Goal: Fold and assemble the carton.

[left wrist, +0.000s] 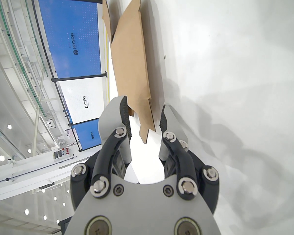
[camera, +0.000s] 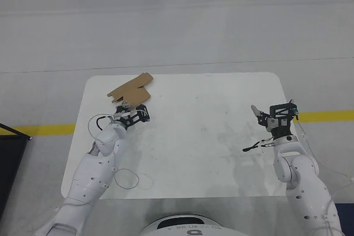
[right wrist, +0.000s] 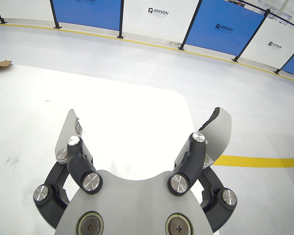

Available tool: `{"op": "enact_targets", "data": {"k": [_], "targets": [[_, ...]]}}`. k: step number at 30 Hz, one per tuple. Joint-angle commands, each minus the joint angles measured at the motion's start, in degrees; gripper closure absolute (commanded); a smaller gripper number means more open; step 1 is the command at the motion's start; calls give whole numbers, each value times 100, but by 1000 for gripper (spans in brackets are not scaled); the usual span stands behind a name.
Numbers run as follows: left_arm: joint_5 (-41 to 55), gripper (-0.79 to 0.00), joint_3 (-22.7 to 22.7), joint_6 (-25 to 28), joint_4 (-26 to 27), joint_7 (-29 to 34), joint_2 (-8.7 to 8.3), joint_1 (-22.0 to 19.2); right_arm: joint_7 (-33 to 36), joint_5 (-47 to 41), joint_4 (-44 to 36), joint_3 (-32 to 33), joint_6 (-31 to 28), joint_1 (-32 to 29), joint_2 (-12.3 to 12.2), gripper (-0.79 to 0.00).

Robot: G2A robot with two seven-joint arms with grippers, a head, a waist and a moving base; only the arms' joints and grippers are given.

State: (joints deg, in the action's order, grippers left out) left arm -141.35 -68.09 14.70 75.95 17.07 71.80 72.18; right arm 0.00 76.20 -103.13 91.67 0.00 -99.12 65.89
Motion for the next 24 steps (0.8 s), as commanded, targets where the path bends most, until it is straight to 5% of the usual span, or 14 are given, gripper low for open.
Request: {"op": "enact_targets", "data": {"k": [1,7,9,15,20,24], "targets": [[18,-286,33,1,-86,51,18,-76,0,0,0,0,0,0,0,-785],[16,-151,194,-126,-347,175,85,-254,0,0,0,0,0,0,0,-785],[24,-18,234,-162,-418,188,105,-300,0,0,0,0,0,0,0,-785],[251,0,65,-774,-396,220,134,-335,0,0,0,0,0,0,0,-785],[1046,0,-617,-1123,280,-671,38,45,0,0,0,0,0,0,0,-785],[2043,0,-1270,-369,1021,-2035,-91,516,0,0,0,0,0,0,0,-785]]}}
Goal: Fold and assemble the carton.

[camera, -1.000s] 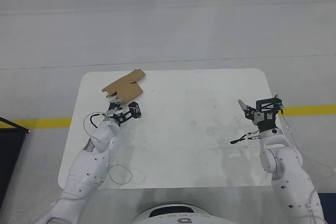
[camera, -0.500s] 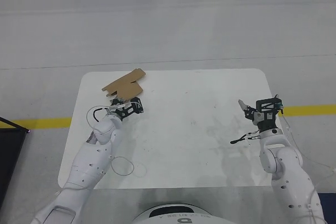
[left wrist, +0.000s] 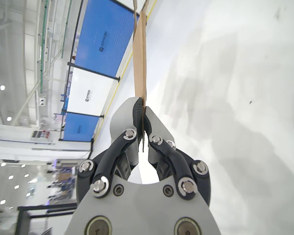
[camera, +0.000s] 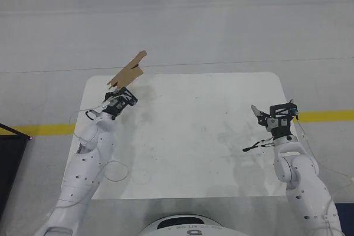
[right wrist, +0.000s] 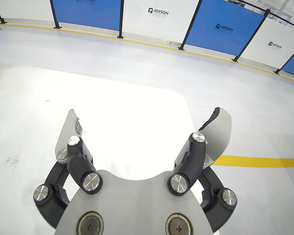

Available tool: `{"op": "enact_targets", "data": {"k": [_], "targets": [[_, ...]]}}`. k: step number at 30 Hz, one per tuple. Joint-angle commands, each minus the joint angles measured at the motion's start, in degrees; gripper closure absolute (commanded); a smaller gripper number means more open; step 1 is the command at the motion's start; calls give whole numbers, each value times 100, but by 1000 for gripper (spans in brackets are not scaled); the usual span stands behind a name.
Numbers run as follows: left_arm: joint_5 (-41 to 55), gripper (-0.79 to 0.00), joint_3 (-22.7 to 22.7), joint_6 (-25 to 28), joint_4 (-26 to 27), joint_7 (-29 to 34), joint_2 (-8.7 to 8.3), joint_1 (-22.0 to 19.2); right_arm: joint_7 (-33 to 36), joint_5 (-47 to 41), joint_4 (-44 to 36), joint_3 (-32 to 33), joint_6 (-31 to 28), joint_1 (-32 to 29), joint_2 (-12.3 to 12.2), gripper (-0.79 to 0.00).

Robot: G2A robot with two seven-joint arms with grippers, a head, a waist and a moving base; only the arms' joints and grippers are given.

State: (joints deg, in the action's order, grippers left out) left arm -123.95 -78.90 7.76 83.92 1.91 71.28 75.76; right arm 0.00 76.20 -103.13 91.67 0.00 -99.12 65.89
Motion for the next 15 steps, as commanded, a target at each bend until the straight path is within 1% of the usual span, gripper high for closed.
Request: {"op": "enact_targets", "data": {"k": [1,4,5,15], "targets": [[533,0,-350,612,404,-933,-79,305,0,0,0,0,0,0,0,-785],[1004,0,-816,1744,758,-2388,-224,723,0,0,0,0,0,0,0,-785],[1009,0,-871,1840,772,-2524,-242,760,0,0,0,0,0,0,0,-785],[1009,0,-871,1840,772,-2524,-242,760,0,0,0,0,0,0,0,-785]]}}
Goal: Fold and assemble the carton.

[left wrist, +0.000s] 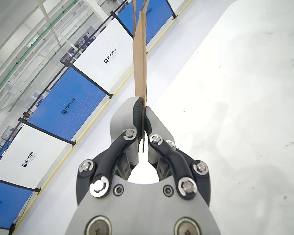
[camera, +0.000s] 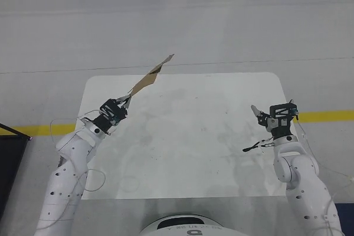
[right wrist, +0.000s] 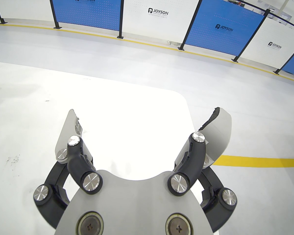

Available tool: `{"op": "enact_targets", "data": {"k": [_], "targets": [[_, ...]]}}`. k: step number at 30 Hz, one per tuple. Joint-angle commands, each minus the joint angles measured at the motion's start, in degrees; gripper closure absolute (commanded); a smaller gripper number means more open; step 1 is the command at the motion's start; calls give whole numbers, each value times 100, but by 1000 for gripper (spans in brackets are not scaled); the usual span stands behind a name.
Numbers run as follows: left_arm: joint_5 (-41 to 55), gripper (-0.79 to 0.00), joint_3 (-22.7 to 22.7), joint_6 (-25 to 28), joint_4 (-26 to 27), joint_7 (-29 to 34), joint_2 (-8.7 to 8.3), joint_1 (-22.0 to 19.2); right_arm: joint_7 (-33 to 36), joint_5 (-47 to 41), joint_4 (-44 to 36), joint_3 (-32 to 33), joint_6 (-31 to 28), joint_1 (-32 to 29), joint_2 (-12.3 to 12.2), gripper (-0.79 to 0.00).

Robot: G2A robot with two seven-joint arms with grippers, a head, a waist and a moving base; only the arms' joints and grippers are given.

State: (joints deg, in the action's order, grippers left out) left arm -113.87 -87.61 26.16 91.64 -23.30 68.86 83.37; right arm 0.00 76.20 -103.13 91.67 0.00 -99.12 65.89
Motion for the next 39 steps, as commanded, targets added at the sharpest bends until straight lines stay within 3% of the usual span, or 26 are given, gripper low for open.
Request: {"op": "enact_targets", "data": {"k": [1,3,5,8,11,15,39], "targets": [[0,0,0,0,0,-3,0,0,0,0,0,0,0,0,0,-785],[446,0,61,366,-159,-109,11,24,0,0,0,0,0,0,0,-785],[1667,0,-91,1714,-562,-343,-13,-195,0,0,0,0,0,0,0,-785],[2863,0,-316,3184,-987,-288,-76,-569,0,0,0,0,0,0,0,-785],[3932,0,201,3184,-903,-111,-202,-699,0,0,0,0,0,0,0,-785],[5150,0,1061,3184,-572,437,-520,-920,0,0,0,0,0,0,0,-785],[5150,0,1061,3184,-572,437,-520,-920,0,0,0,0,0,0,0,-785]]}}
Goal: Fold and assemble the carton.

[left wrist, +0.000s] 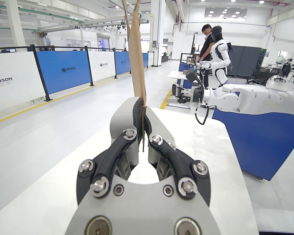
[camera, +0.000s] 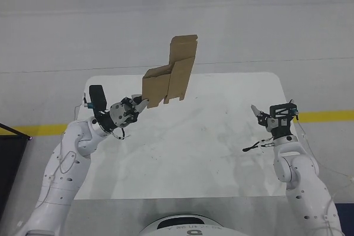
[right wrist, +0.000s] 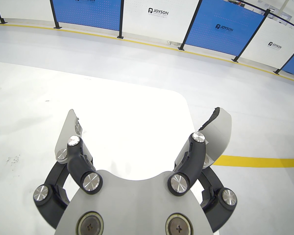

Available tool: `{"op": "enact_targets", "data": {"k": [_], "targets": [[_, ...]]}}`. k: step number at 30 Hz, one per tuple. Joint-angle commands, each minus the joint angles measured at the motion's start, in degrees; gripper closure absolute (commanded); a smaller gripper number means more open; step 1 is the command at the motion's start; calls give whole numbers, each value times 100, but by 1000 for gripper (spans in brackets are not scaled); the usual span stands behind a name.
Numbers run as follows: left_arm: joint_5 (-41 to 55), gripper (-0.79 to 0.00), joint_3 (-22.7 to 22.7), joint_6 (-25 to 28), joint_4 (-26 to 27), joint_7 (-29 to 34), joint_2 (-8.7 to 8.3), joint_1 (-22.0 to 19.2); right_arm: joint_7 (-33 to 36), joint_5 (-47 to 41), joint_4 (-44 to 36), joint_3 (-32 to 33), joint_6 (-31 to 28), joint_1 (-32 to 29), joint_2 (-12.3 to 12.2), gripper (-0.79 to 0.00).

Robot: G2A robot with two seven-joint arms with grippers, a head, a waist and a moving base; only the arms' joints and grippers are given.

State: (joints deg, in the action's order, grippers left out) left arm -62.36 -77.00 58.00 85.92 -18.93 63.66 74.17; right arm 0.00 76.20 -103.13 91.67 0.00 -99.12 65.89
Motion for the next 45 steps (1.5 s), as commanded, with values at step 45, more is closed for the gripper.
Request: {"op": "enact_targets", "data": {"k": [45], "targets": [[-9434,0,-69,-9664,2553,-1455,-539,1657,0,0,0,0,0,0,0,-785]]}}
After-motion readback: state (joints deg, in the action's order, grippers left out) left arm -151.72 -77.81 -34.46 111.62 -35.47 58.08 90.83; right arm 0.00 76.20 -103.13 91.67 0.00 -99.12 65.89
